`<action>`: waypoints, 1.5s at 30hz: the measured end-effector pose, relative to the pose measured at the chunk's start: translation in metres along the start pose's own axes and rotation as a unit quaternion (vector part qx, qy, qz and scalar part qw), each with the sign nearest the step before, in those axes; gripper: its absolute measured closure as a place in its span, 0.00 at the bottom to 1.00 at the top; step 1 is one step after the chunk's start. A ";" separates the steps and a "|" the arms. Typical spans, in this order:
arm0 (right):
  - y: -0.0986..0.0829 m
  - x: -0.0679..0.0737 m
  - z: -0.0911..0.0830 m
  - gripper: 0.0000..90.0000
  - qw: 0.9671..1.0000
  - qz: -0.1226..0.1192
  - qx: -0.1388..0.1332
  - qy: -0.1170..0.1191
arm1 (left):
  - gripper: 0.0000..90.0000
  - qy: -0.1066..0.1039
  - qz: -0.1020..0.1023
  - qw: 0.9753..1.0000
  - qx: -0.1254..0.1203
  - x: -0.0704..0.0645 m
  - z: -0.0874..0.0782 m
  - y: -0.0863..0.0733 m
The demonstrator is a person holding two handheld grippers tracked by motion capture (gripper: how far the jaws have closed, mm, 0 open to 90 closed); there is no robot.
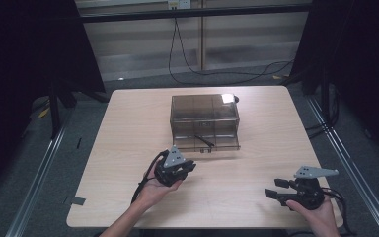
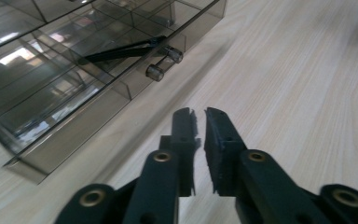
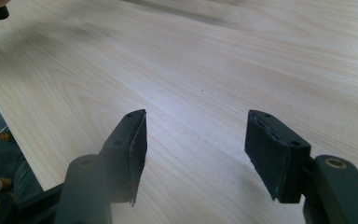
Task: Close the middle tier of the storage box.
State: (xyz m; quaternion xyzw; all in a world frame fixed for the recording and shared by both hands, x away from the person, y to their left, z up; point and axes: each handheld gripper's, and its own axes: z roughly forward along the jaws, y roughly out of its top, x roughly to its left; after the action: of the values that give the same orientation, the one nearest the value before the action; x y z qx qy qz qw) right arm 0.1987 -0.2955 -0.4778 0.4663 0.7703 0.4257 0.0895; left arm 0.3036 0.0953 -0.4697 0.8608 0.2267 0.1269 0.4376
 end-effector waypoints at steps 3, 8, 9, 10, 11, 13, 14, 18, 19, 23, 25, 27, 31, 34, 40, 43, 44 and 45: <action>0.000 -0.001 0.002 0.44 1.000 -0.003 0.002 0.001 | 0.97 -0.003 0.003 1.000 0.007 -0.001 0.006 0.002; 0.000 -0.002 0.006 0.43 1.000 -0.002 0.009 0.006 | 1.00 -0.008 0.009 1.000 0.005 0.001 0.014 0.011; 0.000 -0.003 0.006 0.43 1.000 -0.002 0.009 0.004 | 1.00 -0.006 0.009 1.000 0.006 0.001 0.016 0.011; 0.000 -0.003 0.006 0.43 1.000 -0.002 0.009 0.005 | 1.00 -0.004 0.010 1.000 0.007 0.002 0.019 0.012; 0.000 -0.003 0.006 0.43 1.000 -0.003 0.008 0.006 | 1.00 -0.004 0.009 1.000 0.006 0.002 0.021 0.013; 0.000 -0.003 0.007 0.42 1.000 -0.005 0.005 0.006 | 1.00 -0.002 0.011 1.000 0.007 0.002 0.026 0.016; 0.000 -0.003 0.007 0.41 1.000 -0.004 0.005 0.006 | 1.00 -0.003 0.014 1.000 0.010 0.002 0.028 0.017; 0.000 -0.003 0.006 0.40 1.000 -0.007 0.003 0.010 | 1.00 -0.004 0.011 1.000 0.014 0.003 0.036 0.018; 0.000 -0.003 0.006 0.40 1.000 -0.009 0.004 0.009 | 1.00 -0.003 0.010 1.000 0.014 0.003 0.037 0.018; 0.000 -0.003 0.007 0.39 1.000 -0.008 0.003 0.011 | 1.00 0.001 0.003 1.000 0.022 0.007 0.044 0.017; 0.001 -0.003 0.007 0.39 1.000 -0.006 0.006 0.011 | 1.00 0.008 0.005 1.000 0.021 0.009 0.047 0.017; 0.001 -0.003 0.008 0.38 1.000 -0.005 0.007 0.010 | 1.00 0.007 -0.002 1.000 0.025 0.010 0.050 0.017; 0.000 -0.003 0.009 0.38 1.000 -0.005 0.008 0.015 | 1.00 0.009 0.005 0.999 0.035 0.010 0.055 0.018; 0.000 -0.003 0.008 0.38 1.000 -0.004 0.008 0.016 | 1.00 0.007 0.007 0.999 0.036 0.009 0.060 0.021; 0.000 -0.003 0.009 0.39 1.000 -0.007 0.012 0.014 | 1.00 0.006 0.008 0.999 0.040 0.005 0.067 0.023; 0.000 -0.003 0.010 0.39 1.000 -0.008 0.014 0.015 | 1.00 0.007 0.006 0.999 0.039 0.006 0.070 0.023; 0.000 -0.003 0.010 0.39 1.000 -0.008 0.013 0.016 | 1.00 0.006 0.006 0.999 0.040 0.006 0.071 0.022; 0.000 -0.003 0.010 0.39 1.000 -0.008 0.013 0.015 | 1.00 0.008 0.008 0.999 0.045 0.005 0.071 0.023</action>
State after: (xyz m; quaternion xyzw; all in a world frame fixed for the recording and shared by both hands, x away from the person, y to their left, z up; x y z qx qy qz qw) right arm 0.2058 -0.2923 -0.4844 0.4550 0.7807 0.4218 0.0748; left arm 0.3442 0.0370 -0.4926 0.8804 0.2282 0.1269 0.3958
